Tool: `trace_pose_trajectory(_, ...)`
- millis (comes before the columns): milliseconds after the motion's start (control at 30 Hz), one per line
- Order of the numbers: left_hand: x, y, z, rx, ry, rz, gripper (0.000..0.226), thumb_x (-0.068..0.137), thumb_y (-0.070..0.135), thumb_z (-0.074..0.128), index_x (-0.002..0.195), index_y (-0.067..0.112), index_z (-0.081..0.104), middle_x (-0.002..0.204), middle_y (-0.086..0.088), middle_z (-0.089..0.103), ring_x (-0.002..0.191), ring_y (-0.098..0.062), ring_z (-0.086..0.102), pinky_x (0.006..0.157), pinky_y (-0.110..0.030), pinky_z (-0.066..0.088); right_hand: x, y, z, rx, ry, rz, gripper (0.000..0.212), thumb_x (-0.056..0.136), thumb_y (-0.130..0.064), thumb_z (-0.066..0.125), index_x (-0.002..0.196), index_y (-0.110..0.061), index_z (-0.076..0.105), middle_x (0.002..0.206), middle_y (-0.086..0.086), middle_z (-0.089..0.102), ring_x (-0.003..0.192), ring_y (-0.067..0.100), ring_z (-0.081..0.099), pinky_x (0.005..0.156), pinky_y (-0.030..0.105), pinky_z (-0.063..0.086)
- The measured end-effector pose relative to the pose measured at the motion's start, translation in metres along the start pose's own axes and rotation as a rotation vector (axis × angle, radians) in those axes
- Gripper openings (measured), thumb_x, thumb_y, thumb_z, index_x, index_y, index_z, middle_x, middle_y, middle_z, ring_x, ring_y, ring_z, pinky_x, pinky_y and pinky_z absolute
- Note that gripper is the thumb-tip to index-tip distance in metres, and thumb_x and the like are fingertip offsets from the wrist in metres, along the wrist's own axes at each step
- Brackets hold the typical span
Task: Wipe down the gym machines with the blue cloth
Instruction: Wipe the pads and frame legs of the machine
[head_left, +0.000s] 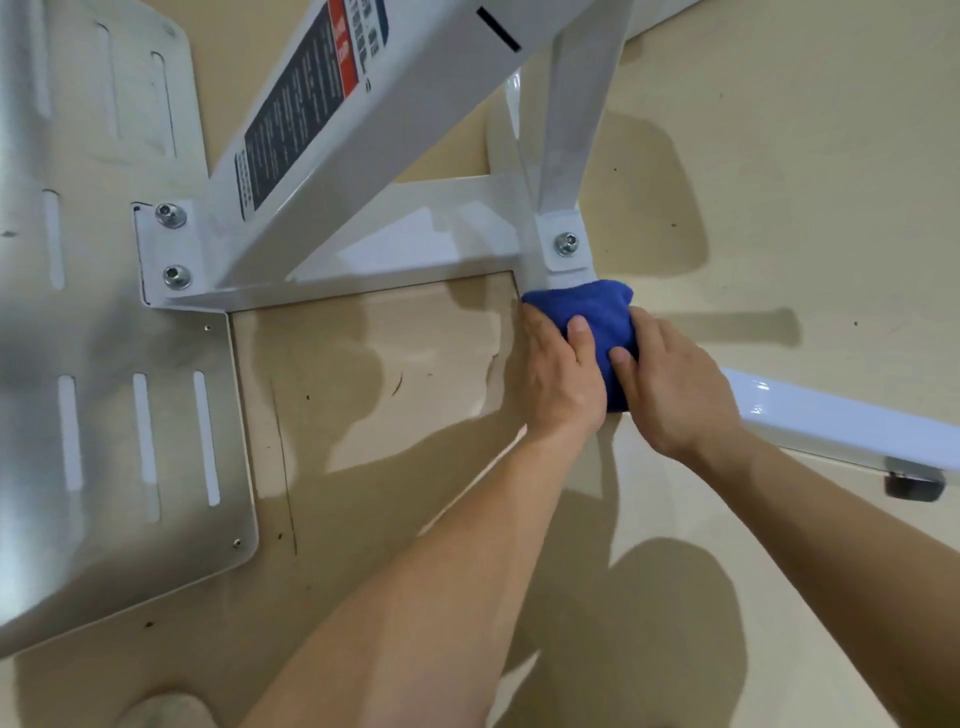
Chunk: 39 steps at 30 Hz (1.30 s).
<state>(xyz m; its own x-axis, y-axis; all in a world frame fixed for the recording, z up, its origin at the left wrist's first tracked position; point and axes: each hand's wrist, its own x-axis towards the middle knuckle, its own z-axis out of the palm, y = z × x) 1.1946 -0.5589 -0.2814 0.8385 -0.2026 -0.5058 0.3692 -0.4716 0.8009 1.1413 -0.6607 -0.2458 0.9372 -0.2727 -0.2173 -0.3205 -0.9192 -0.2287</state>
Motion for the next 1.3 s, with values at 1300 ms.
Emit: trace_pose_trajectory(1300, 0.029, 0.051, -0.03, 1.422, -0.497, 1.249, 0.057, 0.106, 0.034, 0.026, 0.155, 0.006, 0.017, 0.162, -0.012, 0.02, 0.149, -0.025, 0.018, 0.121, -0.036, 0.015, -0.058, -0.011, 0.05, -0.012, 0.346, 0.54, 0.058, 0.101, -0.032, 0.024, 0.154, -0.009, 0.03, 0.162, 0.016, 0.025, 0.147, 0.039, 0.024, 0.118, 0.051, 0.024)
